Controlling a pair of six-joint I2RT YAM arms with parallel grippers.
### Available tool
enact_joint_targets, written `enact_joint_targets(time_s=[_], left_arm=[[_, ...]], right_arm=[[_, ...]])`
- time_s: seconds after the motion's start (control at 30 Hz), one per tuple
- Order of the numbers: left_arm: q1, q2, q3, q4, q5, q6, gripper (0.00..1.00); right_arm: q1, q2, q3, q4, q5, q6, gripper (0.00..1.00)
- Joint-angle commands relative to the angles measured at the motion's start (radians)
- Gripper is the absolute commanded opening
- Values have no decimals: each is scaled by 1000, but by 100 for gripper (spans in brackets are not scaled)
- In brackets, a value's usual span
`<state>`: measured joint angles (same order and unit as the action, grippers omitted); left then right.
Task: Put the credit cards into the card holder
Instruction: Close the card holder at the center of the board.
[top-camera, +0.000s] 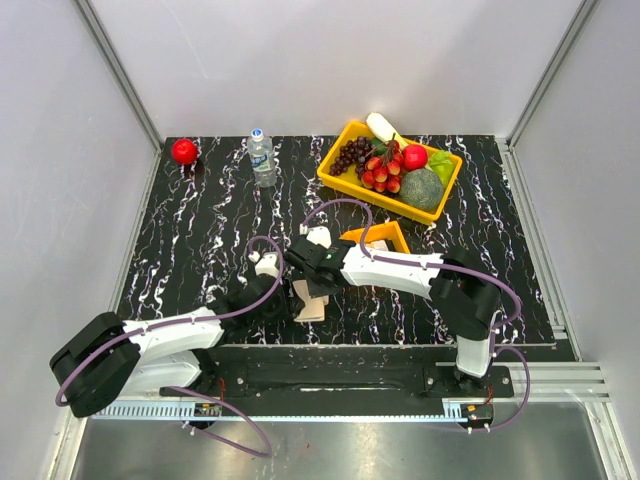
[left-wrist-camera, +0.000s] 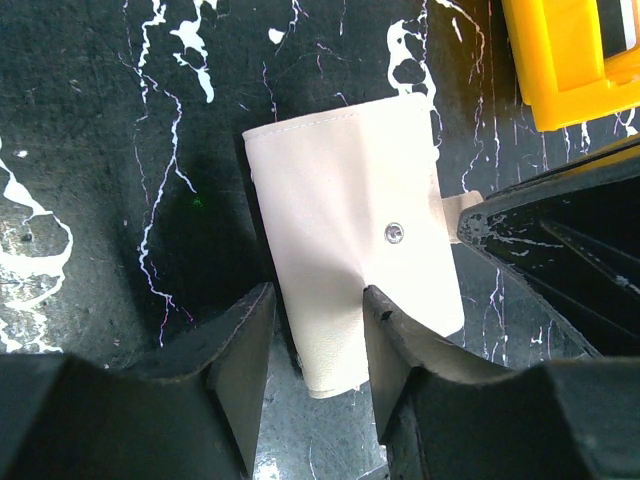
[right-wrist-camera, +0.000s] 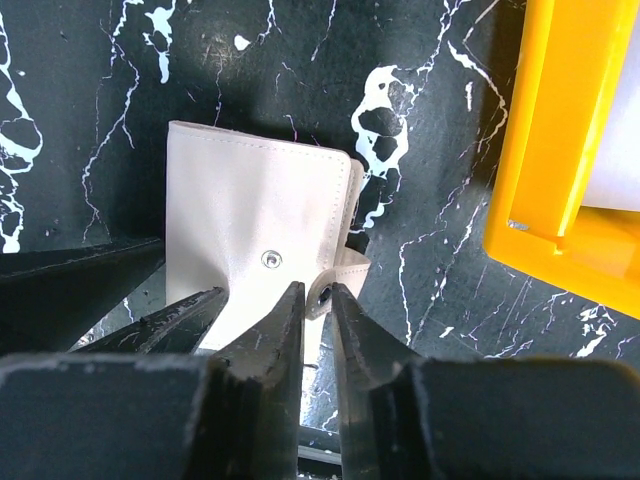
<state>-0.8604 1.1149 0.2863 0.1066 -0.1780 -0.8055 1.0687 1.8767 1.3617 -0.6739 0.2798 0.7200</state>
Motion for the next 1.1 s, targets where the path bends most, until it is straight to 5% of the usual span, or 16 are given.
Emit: enact_joint_targets(time_s=[0.0,0.2,0.33,1.07], left_arm=[[1,22,5,-30,18,3,45],[1,23,8,-30,20,3,45],[3,31,13,-30,21,5,45],[1,79,27,-16,32,17,42]], right_arm=[[11,-37,0,0,44,4,23],[11,-34,8,0,36,1,14],[13,-40,11,2,33,-2,0],[-3,16,0,102,-60,-20,0]])
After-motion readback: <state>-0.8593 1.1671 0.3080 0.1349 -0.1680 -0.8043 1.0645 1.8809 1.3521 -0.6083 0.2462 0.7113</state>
